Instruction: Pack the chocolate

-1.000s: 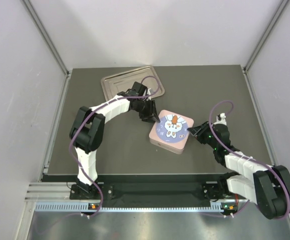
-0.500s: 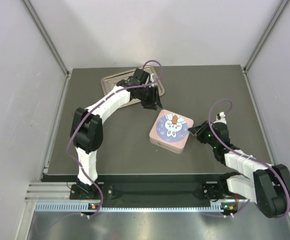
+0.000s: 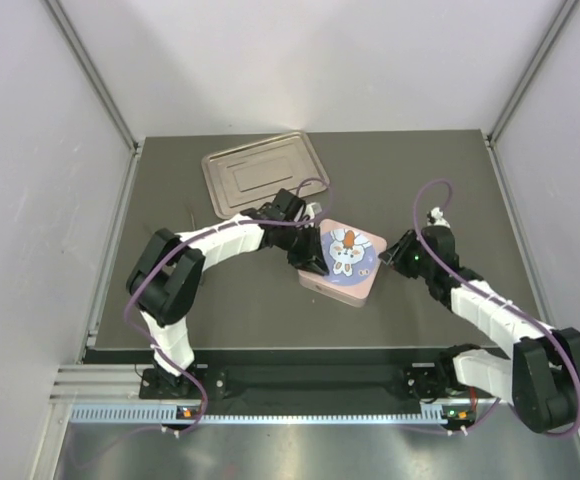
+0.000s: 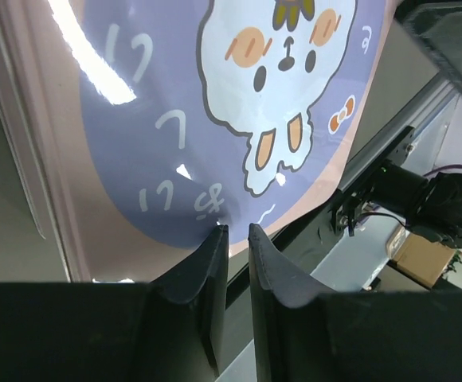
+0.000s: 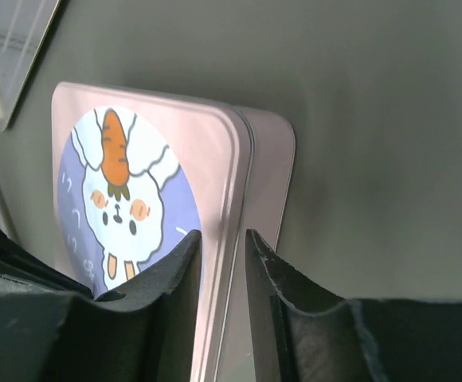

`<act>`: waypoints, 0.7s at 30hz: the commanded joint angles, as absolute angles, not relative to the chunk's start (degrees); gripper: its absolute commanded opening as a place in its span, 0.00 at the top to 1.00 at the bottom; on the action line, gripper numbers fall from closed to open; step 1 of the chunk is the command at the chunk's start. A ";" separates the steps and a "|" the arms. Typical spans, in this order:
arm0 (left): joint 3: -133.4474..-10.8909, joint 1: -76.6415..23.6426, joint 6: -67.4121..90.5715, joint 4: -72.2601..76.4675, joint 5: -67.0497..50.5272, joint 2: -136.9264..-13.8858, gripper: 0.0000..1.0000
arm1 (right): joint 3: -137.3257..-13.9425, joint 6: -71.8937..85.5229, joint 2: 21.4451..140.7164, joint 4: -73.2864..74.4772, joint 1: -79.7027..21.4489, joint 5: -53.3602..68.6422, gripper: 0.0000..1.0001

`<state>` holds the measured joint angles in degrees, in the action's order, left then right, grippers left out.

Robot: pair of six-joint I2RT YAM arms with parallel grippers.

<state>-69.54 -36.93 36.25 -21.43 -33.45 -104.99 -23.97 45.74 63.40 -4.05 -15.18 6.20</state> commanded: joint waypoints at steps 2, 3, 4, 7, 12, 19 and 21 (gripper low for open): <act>-72.85 -36.30 33.93 -23.19 -29.44 -104.85 0.77 | -36.88 35.79 61.88 15.98 -14.68 1.06 0.66; -75.99 -36.21 33.49 -23.99 -29.53 -104.94 0.77 | -38.39 34.81 61.88 17.04 -14.59 1.05 0.64; -77.77 -35.78 32.70 -26.52 -29.44 -105.12 0.77 | -41.89 33.50 61.96 20.01 -14.50 1.66 0.66; -84.01 -33.41 31.47 -29.43 -28.31 -104.51 0.77 | -46.83 31.30 63.54 20.66 -14.59 10.92 0.84; -84.74 -29.18 31.90 -29.79 -28.30 -103.97 0.78 | -45.45 35.23 69.78 2.67 -14.85 31.79 1.00; -69.98 -29.18 33.92 -21.28 -30.23 -102.92 0.78 | -35.34 41.83 83.02 -22.19 -14.33 41.38 1.00; -66.73 -29.18 34.36 -19.69 -30.58 -103.44 0.78 | -35.07 41.84 86.47 -23.90 -13.37 42.18 1.00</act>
